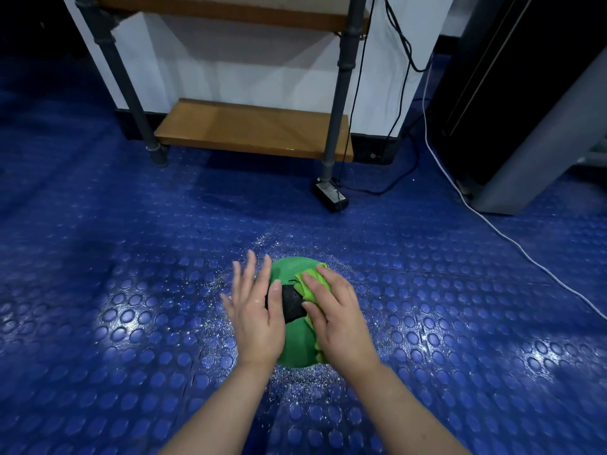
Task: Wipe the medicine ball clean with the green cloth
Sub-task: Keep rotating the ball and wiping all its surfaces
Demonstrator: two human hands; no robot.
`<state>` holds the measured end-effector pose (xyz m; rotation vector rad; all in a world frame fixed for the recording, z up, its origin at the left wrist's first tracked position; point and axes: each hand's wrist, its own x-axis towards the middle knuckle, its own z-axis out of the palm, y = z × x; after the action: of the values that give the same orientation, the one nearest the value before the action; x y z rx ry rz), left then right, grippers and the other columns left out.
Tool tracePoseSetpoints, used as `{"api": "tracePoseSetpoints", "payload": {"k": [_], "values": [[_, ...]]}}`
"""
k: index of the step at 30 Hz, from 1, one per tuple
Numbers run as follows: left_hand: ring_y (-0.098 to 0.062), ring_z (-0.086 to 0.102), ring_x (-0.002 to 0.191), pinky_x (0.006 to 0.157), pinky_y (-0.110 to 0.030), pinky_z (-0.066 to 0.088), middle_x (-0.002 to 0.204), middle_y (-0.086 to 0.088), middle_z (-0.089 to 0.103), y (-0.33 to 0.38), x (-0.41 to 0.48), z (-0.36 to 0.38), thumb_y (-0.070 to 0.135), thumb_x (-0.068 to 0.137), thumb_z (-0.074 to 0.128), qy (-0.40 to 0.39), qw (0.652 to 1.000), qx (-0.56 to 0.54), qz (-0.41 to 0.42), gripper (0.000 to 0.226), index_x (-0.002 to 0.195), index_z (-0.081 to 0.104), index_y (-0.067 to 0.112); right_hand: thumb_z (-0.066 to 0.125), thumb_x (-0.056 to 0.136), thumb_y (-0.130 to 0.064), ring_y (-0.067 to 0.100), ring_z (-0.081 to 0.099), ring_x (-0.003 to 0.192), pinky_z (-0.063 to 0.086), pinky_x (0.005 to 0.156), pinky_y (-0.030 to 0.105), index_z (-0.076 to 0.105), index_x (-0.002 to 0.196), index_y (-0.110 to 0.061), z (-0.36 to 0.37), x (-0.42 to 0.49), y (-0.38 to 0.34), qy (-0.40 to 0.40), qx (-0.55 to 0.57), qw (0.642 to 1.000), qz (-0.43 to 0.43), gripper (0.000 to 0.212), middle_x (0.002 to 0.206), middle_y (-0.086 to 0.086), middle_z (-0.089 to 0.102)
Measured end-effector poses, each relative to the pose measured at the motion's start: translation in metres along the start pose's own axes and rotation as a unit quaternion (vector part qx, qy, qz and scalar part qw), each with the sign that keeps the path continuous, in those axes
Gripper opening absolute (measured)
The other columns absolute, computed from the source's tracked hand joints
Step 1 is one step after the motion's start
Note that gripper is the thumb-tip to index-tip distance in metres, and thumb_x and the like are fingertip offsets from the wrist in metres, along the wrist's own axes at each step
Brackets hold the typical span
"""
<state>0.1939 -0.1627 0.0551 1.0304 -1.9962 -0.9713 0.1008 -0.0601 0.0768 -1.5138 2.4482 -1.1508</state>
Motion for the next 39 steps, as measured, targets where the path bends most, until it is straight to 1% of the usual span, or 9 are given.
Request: {"api": "tracePoseSetpoints", "payload": {"k": [3, 8, 11, 17, 21, 26, 30, 36, 39], "values": [[-0.006, 0.016, 0.148, 0.119, -0.052, 0.02, 0.151, 0.026, 0.028, -0.005, 0.0, -0.005, 0.057, 0.096, 0.03, -0.072, 0.995, -0.054, 0.039, 0.053, 0.143, 0.037, 0.034, 0.039, 0.097, -0.043, 0.012, 0.04, 0.126, 0.024, 0.11, 0.016, 0.057, 0.127, -0.02, -0.008, 0.003, 0.004, -0.002, 0.042, 0.999, 0.031, 0.042, 0.137, -0.004, 0.046], [-0.01, -0.019, 0.148, 0.121, -0.037, -0.001, 0.161, 0.016, -0.015, -0.001, -0.002, -0.02, 0.083, 0.053, 0.064, -0.237, 0.962, 0.091, 0.104, 0.131, 0.152, -0.008, 0.035, 0.051, 0.096, -0.02, 0.018, 0.043, 0.128, 0.028, 0.109, 0.023, 0.06, 0.124, -0.012, -0.019, 0.028, 0.001, -0.012, 0.051, 0.99, 0.133, 0.031, 0.135, 0.004, 0.051], [-0.011, -0.024, 0.146, 0.123, -0.039, -0.001, 0.155, 0.022, -0.023, 0.0, 0.003, -0.023, 0.081, 0.039, 0.072, -0.251, 0.958, 0.129, 0.057, 0.153, 0.153, -0.015, 0.028, 0.052, 0.095, -0.023, 0.023, 0.04, 0.13, 0.027, 0.109, 0.026, 0.06, 0.126, -0.015, -0.02, 0.026, -0.004, -0.067, 0.014, 0.995, 0.072, 0.033, 0.138, 0.007, 0.049], [-0.012, -0.012, 0.149, 0.122, -0.033, 0.001, 0.159, 0.021, -0.004, 0.003, 0.012, -0.03, 0.057, 0.041, 0.091, -0.27, 0.959, 0.086, 0.01, 0.151, 0.155, -0.003, 0.027, 0.049, 0.089, -0.03, 0.023, 0.045, 0.121, 0.038, 0.103, 0.035, 0.066, 0.117, -0.017, -0.017, 0.002, -0.002, -0.094, -0.027, 0.991, -0.095, 0.035, 0.129, 0.008, 0.057], [-0.01, -0.01, 0.148, 0.122, -0.034, 0.003, 0.16, 0.018, -0.005, 0.009, 0.008, -0.027, 0.06, 0.042, 0.089, -0.256, 0.961, 0.102, 0.012, 0.15, 0.154, -0.004, 0.026, 0.056, 0.088, -0.017, 0.02, 0.047, 0.123, 0.032, 0.107, 0.024, 0.064, 0.122, -0.019, -0.02, 0.008, 0.006, -0.063, 0.004, 0.997, -0.049, 0.034, 0.132, 0.005, 0.054], [-0.01, -0.007, 0.148, 0.123, -0.036, 0.007, 0.16, 0.015, -0.002, 0.008, 0.0, -0.025, 0.067, 0.039, 0.085, -0.235, 0.967, 0.1, 0.005, 0.151, 0.153, -0.005, 0.025, 0.057, 0.093, -0.012, 0.008, 0.047, 0.121, 0.023, 0.098, -0.002, 0.065, 0.121, -0.018, -0.017, 0.018, -0.004, 0.039, 0.105, 0.984, 0.138, 0.03, 0.131, -0.001, 0.055], [-0.008, -0.007, 0.148, 0.122, -0.034, 0.006, 0.159, 0.018, -0.003, 0.007, -0.006, -0.028, 0.068, 0.039, 0.084, -0.226, 0.97, 0.091, 0.008, 0.15, 0.153, -0.005, 0.027, 0.055, 0.094, -0.019, 0.011, 0.052, 0.116, 0.03, 0.096, 0.011, 0.065, 0.119, -0.016, -0.016, 0.026, -0.006, 0.072, 0.117, 0.959, 0.249, 0.027, 0.125, -0.002, 0.06], [-0.009, -0.004, 0.147, 0.123, -0.035, 0.007, 0.159, 0.016, -0.003, 0.003, 0.001, -0.031, 0.065, 0.04, 0.086, -0.235, 0.968, 0.089, -0.003, 0.151, 0.153, -0.005, 0.026, 0.059, 0.09, -0.005, 0.003, 0.046, 0.116, 0.019, 0.098, -0.004, 0.067, 0.118, -0.015, -0.016, 0.002, -0.019, 0.029, 0.062, 0.992, 0.109, 0.03, 0.122, -0.007, 0.056], [-0.009, -0.007, 0.148, 0.123, -0.037, 0.007, 0.159, 0.017, -0.005, 0.0, -0.003, -0.032, 0.068, 0.04, 0.083, -0.244, 0.964, 0.107, 0.013, 0.15, 0.153, -0.007, 0.027, 0.058, 0.091, -0.003, 0.005, 0.049, 0.116, 0.022, 0.097, -0.005, 0.067, 0.118, -0.014, -0.018, 0.001, -0.009, 0.04, 0.069, 0.99, 0.117, 0.031, 0.123, -0.003, 0.059]]}}
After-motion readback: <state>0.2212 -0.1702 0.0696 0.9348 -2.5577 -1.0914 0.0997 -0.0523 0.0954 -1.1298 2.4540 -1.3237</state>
